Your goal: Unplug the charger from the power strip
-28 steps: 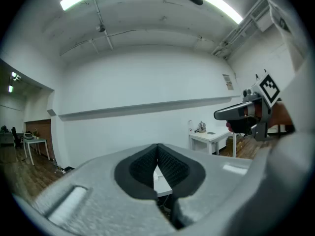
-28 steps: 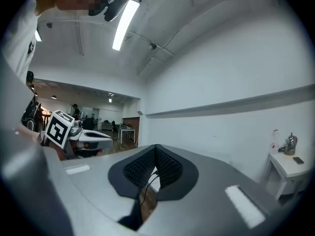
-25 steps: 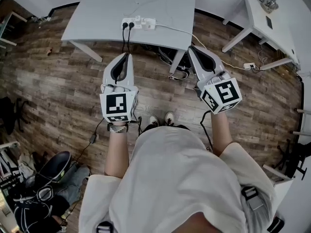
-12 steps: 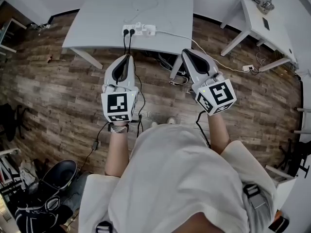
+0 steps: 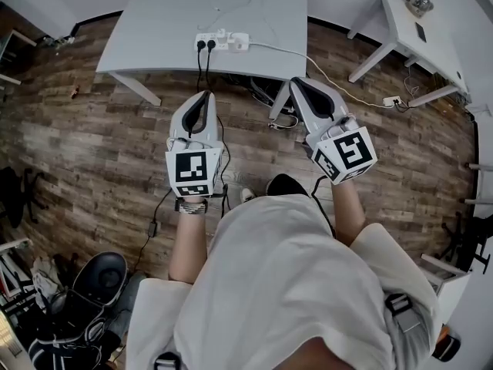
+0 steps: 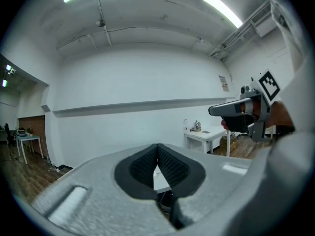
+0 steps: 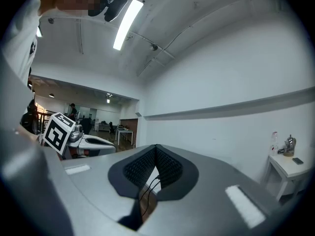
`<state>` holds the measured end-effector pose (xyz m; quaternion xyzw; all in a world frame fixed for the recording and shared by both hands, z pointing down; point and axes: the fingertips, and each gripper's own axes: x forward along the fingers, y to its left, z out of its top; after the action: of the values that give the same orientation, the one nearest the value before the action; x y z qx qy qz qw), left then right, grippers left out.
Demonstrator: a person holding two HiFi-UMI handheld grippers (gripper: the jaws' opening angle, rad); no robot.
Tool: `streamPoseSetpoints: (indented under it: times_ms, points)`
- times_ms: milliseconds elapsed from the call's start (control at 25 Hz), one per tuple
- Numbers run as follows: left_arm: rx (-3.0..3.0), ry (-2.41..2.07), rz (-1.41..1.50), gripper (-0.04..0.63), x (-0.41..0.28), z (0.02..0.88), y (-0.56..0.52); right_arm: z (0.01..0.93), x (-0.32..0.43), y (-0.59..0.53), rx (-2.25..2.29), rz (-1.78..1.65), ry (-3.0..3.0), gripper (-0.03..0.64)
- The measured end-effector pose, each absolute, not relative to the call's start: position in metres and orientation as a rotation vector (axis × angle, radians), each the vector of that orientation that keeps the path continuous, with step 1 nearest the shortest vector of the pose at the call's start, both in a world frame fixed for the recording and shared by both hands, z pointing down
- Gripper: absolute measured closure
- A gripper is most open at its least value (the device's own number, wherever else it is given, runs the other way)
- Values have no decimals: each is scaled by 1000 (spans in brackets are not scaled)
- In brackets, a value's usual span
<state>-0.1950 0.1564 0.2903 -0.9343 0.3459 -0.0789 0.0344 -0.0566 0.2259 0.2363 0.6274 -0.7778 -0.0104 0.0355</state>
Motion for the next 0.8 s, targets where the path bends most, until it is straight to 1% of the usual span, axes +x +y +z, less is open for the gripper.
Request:
streamPoseSetpoints:
  times_ms: [400, 800]
  points:
    - [-2876, 1067, -288, 591, -197, 301, 132, 253, -63, 211, 1917, -6, -2364, 615]
    - [-2874, 1087, -349, 591, -160, 318, 87, 273, -20, 158, 1945, 74, -2390, 615]
